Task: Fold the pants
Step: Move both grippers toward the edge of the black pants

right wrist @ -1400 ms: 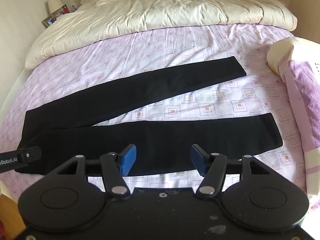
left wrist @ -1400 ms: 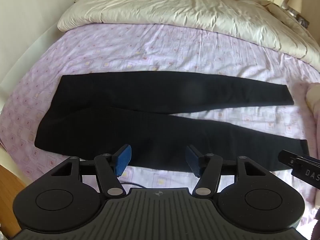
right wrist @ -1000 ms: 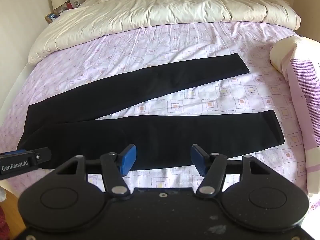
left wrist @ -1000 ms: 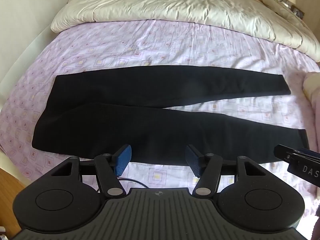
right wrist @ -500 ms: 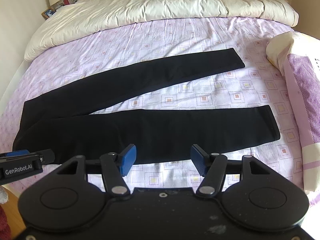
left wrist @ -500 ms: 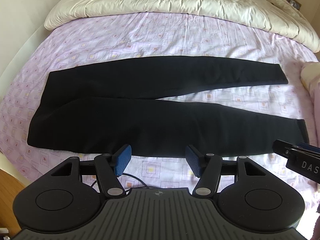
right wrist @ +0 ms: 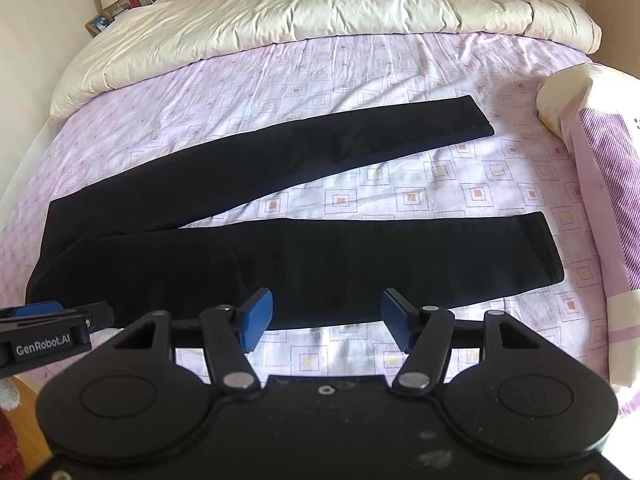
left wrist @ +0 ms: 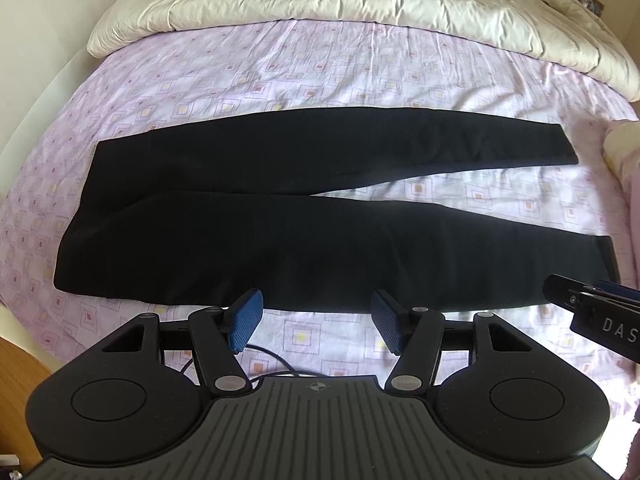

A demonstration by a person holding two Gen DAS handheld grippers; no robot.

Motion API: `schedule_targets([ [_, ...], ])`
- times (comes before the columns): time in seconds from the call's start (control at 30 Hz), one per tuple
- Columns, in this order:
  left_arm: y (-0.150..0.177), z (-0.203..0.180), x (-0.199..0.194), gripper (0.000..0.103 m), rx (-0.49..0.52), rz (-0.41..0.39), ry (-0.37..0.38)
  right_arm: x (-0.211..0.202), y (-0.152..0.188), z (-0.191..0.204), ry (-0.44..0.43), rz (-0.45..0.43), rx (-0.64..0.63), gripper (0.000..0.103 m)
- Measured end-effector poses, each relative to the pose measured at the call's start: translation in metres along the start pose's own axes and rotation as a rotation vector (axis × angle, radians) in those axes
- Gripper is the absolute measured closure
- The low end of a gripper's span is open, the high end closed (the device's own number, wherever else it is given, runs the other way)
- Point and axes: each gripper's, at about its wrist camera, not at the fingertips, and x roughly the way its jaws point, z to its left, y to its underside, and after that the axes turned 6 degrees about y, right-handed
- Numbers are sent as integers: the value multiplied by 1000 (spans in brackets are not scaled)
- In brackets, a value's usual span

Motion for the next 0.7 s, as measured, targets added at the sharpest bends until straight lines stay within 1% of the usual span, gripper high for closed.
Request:
schedule_targets([
  [0.47,-1,9,8,44,-29,28,5,6,-4,-1,-11,21,-15,39],
  [0.7,-1,9,9,44,-27,30,3,8,-4,2,-13,26,-15,39],
])
